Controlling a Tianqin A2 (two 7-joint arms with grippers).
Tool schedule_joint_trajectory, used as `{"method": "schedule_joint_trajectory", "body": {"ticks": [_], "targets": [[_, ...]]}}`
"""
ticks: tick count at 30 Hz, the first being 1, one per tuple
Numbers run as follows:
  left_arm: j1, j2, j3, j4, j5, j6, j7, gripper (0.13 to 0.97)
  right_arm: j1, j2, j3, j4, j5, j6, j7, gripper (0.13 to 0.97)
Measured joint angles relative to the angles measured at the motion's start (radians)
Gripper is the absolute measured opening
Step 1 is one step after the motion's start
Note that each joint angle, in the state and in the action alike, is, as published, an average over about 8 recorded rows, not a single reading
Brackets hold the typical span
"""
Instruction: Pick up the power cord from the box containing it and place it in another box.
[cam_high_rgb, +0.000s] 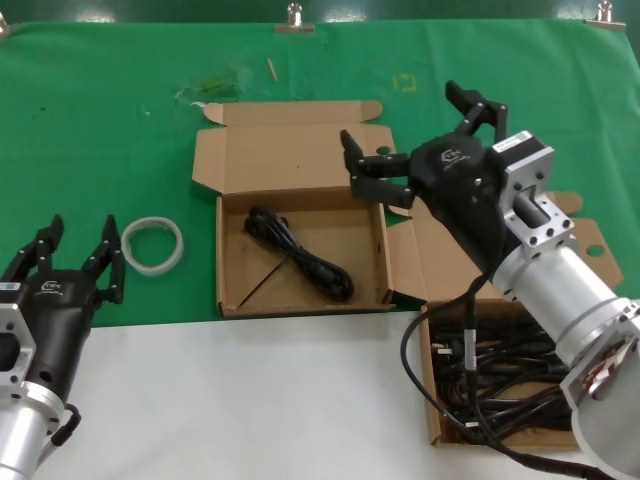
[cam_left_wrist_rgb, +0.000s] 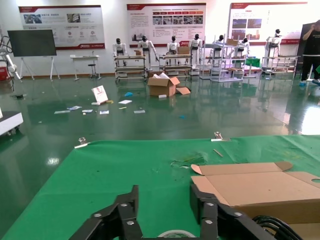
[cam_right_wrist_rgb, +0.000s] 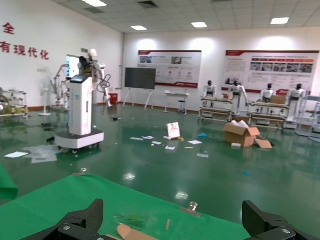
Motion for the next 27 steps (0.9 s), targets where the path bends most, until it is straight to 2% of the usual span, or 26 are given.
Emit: {"method": "schedule_joint_trajectory", "body": {"ticks": [5, 13, 17, 25, 27], "targets": [[0.000, 0.000, 0.000, 0.000, 0.000, 0.000, 0.000, 0.392, -0.039, -0.023, 0.056, -0.006, -0.050, -0.015, 0.027, 0.951], [0.000, 0.000, 0.000, 0.000, 0.000, 0.000, 0.000, 0.604, -0.103, -0.060, 0.146, -0.017, -0.131, -0.040, 0.071, 0.966], [0.000, 0.000, 0.000, 0.000, 0.000, 0.000, 0.000, 0.604, -0.135, -0.079, 0.192, -0.022, -0.172, -0.052, 0.094, 0.966], [0.000, 0.000, 0.000, 0.000, 0.000, 0.000, 0.000, 0.790, -0.198, -0.115, 0.281, -0.032, -0.251, -0.077, 0.137, 0.966], [0.000, 0.000, 0.000, 0.000, 0.000, 0.000, 0.000, 0.805, -0.214, -0.125, 0.305, -0.035, -0.272, -0.083, 0.149, 0.966]]}}
